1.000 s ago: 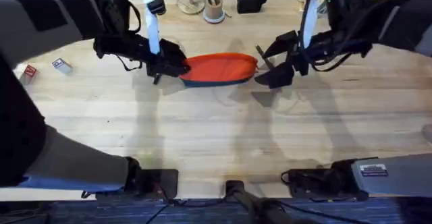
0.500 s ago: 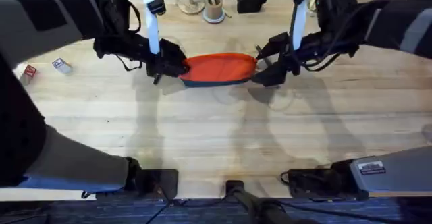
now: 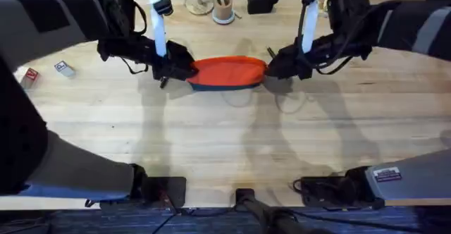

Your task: Unzip the bag, pick up the pens from the table one at a time and place them inside, then zip the bag closed.

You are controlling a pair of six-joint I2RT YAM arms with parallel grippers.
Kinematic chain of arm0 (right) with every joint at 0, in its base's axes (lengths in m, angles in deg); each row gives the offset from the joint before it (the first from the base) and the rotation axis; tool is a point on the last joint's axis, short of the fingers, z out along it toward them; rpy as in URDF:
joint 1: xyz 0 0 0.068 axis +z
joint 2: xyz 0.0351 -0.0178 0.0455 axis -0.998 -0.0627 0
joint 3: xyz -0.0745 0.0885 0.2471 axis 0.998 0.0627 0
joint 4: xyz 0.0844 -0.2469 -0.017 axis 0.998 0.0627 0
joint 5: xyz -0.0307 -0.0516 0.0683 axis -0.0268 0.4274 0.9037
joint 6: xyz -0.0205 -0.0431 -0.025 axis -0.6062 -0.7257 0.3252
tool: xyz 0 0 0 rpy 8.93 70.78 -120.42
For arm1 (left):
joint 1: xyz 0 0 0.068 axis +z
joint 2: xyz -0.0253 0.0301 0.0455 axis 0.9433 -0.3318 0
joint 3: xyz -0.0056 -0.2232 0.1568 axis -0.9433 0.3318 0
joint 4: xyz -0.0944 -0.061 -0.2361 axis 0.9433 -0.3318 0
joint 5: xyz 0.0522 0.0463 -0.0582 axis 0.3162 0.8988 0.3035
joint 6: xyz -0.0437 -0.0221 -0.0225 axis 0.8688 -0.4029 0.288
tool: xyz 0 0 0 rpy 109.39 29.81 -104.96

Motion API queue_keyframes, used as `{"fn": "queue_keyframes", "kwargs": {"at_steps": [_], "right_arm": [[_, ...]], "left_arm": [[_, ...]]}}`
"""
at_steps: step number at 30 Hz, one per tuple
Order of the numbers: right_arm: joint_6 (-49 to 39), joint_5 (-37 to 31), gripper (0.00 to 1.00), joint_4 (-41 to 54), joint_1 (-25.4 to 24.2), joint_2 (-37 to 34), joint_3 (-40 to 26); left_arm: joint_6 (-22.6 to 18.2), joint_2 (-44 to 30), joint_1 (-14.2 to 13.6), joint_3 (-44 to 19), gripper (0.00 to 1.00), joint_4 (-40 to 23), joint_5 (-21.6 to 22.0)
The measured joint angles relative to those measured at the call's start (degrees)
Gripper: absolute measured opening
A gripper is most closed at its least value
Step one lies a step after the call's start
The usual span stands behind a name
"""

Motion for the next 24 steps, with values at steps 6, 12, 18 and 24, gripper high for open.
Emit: {"fn": "queue_keyframes", "kwargs": {"at_steps": [6, 12, 18, 24], "right_arm": [[0.9, -0.2, 0.032, 0.0, 0.0, 0.0, 0.0], [2.2, -0.2, 0.03, 0.6, 0.0, 0.0, -0.3], [2.8, -1.0, 0.03, 1.5, 0.0, 2.1, -2.9], [2.8, -1.4, 0.03, 1.6, 0.7, 4.3, -4.8]], "left_arm": [[0.0, 0.0, 0.0, 0.0, 0.043, 0.0, 0.0], [0.0, 0.0, 0.0, 0.0, 0.043, 0.0, 0.0], [0.0, 0.0, 0.0, 0.0, 0.043, 0.0, 0.1], [0.0, 0.0, 0.1, 0.0, 0.043, 0.0, 0.1]]}}
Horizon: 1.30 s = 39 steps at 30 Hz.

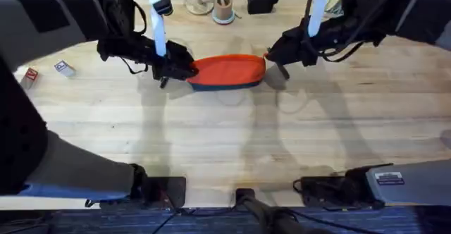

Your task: Unzip the bag, pick up the pens from the table one at a time and place them inside, then zip the bag closed.

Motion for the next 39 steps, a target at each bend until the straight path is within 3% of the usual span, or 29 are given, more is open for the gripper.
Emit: {"fn": "queue_keyframes", "kwargs": {"at_steps": [5, 20, 39], "right_arm": [[0.0, -0.1, 0.03, -0.5, 1.7, 0.0, 0.0], [0.1, -1.4, 0.03, -11.9, 13.1, -0.1, -0.1], [9.8, 0.7, 0.03, -32.2, 22.5, -8.6, -0.1]], "left_arm": [[0.0, 0.0, 0.0, 0.0, 0.043, 0.0, 0.0], [0.0, 0.0, 0.0, 0.0, 0.043, 0.0, 0.0], [0.0, 0.0, 0.2, 0.0, 0.043, 0.0, 0.0]]}}
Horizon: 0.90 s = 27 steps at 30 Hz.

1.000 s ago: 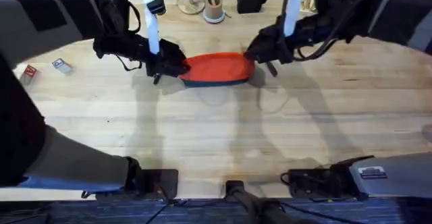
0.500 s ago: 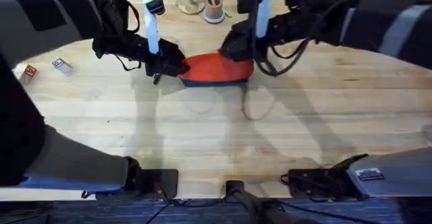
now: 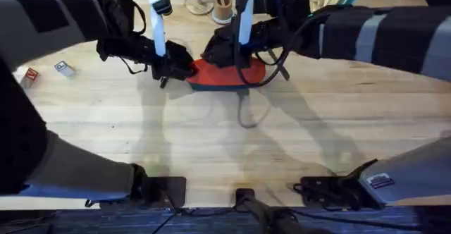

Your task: Unzip the bag, pick up the pens from the table one at a time and place them inside, then zip the bag closed.

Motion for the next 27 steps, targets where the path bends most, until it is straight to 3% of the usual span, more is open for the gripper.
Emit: {"fn": "queue_keyframes", "kwargs": {"at_steps": [10, 12, 16, 18, 27], "right_arm": [[1.0, -0.4, 0.032, -1.0, 2.0, -0.2, 0.0], [1.4, 0.2, 0.192, -0.8, 1.9, -0.2, 0.0], [1.4, 1.8, 0.784, 1.3, 1.3, -0.1, -0.6], [1.4, 1.8, 0.962, 3.0, 0.4, -0.1, -0.8], [-1.2, -5.8, 0.994, 16.6, -2.4, 5.5, -1.8]], "left_arm": [[0.0, 0.0, 0.0, 0.0, 0.042, -0.2, 0.0], [0.0, 0.0, 0.0, 0.0, 0.042, -0.1, 0.0], [0.0, 0.0, 0.0, 0.0, 0.043, -0.1, 0.0], [0.0, 0.0, 0.0, 0.0, 0.043, -0.1, 0.0], [0.0, 0.0, 0.0, 0.0, 0.043, -0.1, 0.0]]}}
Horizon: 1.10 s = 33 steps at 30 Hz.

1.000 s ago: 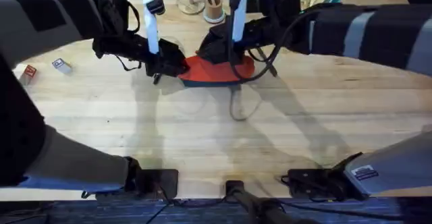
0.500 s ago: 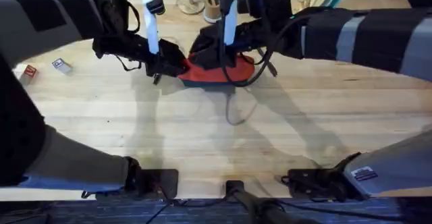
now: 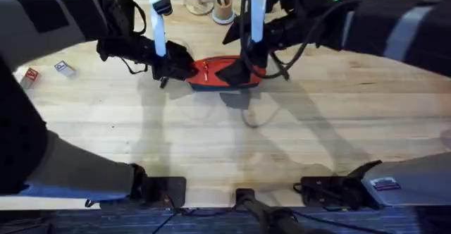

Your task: Unzip the bag, pick up the pens from the table one at a time and place them inside, then zip the bag closed.

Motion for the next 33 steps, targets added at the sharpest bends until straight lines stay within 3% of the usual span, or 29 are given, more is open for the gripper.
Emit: {"fn": "queue_keyframes", "kwargs": {"at_steps": [5, 8, 10, 13, 14, 16, 23, 33], "right_arm": [[-3.0, -6.0, 0.994, 10.0, 0.0, 2.4, -4.1], [-3.8, -8.9, 0.994, 15.5, 0.0, 2.4, -7.8], [-4.1, -10.4, 0.993, 17.8, 0.0, 2.4, -10.0], [-4.2, -12.1, 0.993, 19.6, 0.0, 2.4, -13.1], [-4.4, -12.4, 0.993, 20.2, 0.0, 2.4, -13.9], [-5.2, -12.9, 0.994, 21.7, 0.0, 2.4, -15.4], [-11.0, -13.9, 0.994, 28.9, 0.0, 2.4, -17.8], [-13.6, -14.3, 0.994, 32.5, 0.0, 2.4, -20.5]], "left_arm": [[0.0, 0.0, 0.0, 0.0, 0.043, 0.0, 0.0], [-0.1, 0.0, 0.0, 0.0, 0.109, 0.0, 0.0], [-0.3, 0.0, 0.0, 0.0, 0.334, 0.2, -0.1], [-0.2, 0.0, 0.0, 0.0, 0.811, 0.2, -0.1], [-0.1, 0.0, 0.0, 0.0, 0.916, 0.2, -0.2], [-0.1, 0.0, 0.0, 0.0, 0.981, 0.4, -0.2], [-0.2, 0.0, 0.0, 0.0, 0.993, 0.0, 0.0], [-0.2, 4.0, 0.2, -4.6, 0.993, -15.7, 0.2]]}}
